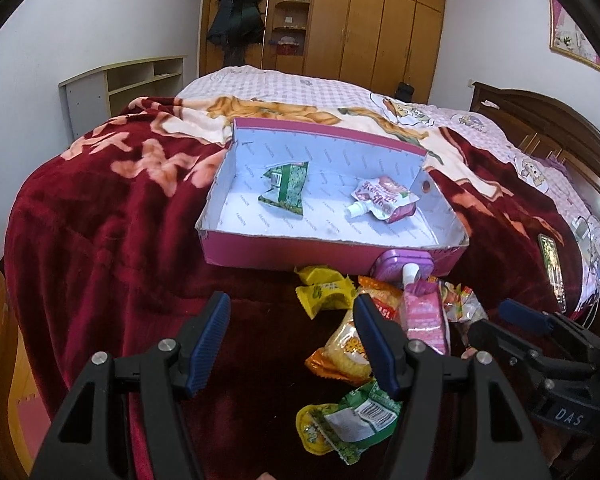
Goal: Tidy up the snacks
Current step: 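Withdraw both open tools from the box back toward the snack pile, then lower the left tool onto the yellow snack packet and close on it, then lift the yellow packet with the left tool while the right tool grasps the wrapped chocolate ball, then carry the yellow packet with the left tool while the right tool carries the chocolate over the box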
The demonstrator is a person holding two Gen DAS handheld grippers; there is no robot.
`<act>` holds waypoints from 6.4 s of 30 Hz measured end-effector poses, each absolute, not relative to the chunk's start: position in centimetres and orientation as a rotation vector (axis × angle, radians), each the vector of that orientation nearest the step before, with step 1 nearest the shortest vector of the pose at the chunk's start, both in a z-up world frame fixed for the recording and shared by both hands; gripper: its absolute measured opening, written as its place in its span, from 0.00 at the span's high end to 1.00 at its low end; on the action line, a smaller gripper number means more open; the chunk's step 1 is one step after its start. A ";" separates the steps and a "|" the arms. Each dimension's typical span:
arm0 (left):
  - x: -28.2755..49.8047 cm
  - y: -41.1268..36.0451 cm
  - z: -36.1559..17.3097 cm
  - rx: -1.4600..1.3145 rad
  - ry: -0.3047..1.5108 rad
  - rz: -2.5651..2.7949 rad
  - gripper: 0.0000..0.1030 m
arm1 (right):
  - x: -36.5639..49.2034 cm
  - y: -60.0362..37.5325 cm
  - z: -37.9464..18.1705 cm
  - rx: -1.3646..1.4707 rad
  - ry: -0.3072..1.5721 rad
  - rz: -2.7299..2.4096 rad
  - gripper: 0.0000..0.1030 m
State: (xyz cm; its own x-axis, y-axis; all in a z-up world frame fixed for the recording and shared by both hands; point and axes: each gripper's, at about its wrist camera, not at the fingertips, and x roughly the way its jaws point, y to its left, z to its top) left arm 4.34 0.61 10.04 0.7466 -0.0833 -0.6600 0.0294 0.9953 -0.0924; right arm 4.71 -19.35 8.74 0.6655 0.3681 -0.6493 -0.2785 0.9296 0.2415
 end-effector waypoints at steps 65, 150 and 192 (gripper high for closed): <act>10.5 0.3 4.9 -0.257 0.826 -0.155 0.64 | 4.6 -21.3 5.2 0.117 0.812 0.382 0.29; 4.3 1.7 6.6 -0.115 0.672 -0.074 0.73 | 0.7 -18.9 5.1 0.010 0.704 0.318 0.65; 11.1 1.6 10.5 -0.091 0.610 -0.085 0.74 | 9.8 -19.1 11.7 0.074 0.594 0.392 0.65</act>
